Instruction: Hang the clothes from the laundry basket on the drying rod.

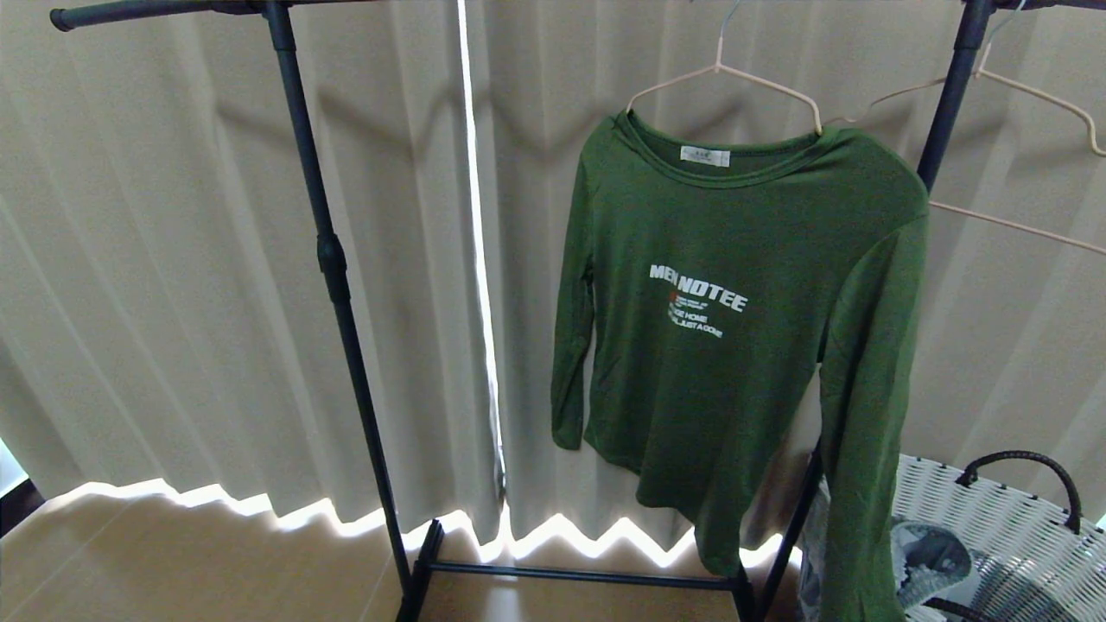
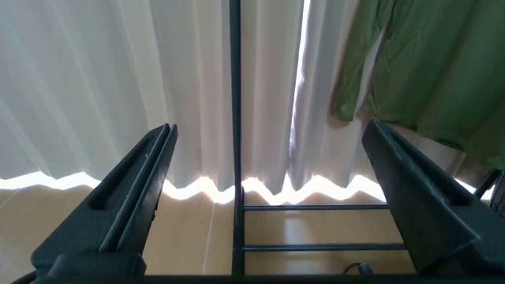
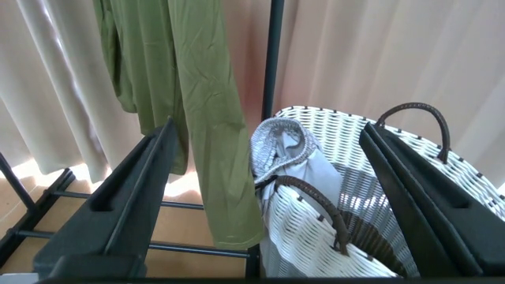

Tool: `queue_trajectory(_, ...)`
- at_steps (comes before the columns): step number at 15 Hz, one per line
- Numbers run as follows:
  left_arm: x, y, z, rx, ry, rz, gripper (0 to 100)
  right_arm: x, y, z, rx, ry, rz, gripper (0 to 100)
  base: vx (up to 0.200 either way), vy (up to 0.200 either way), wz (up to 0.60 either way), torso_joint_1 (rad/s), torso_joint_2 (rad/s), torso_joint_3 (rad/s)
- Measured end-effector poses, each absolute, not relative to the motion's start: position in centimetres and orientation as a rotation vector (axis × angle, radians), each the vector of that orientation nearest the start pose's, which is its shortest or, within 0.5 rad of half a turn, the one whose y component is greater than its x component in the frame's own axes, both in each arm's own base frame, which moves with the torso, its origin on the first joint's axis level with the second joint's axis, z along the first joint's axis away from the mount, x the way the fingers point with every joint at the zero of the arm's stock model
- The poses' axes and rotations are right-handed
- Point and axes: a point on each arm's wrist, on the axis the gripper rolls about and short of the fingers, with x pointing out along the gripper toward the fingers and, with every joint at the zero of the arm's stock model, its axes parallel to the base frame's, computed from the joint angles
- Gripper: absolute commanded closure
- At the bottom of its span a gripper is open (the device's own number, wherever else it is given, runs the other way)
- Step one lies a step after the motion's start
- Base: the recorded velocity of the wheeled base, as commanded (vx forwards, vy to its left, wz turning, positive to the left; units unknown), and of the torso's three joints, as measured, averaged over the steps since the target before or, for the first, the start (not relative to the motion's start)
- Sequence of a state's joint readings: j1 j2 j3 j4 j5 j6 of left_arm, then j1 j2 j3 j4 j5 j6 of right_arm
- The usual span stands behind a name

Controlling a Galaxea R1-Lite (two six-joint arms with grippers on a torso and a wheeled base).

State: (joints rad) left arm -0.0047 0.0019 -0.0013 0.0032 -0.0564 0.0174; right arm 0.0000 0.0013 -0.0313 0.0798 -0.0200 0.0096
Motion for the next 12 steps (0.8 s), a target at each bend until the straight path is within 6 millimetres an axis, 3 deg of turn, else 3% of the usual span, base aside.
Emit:
queue_trajectory(7, -2.28, -0.12, 7.56, 0.017, 0.003, -0.061, 0, -2.54, -0.04, 7.63, 0.012, 0.048, -0.020, 0, 0.000, 0.000, 0.00, 0.000, 0.00, 0.000)
queue_trajectory(12, -2.28, -0.12, 7.56, 0.017, 0.003, -0.062, 0, -2.53, -0.04, 7.61, 0.013, 0.049, -0.020, 0, 0.000, -0.200, 0.00, 0.001, 0.00, 0.000)
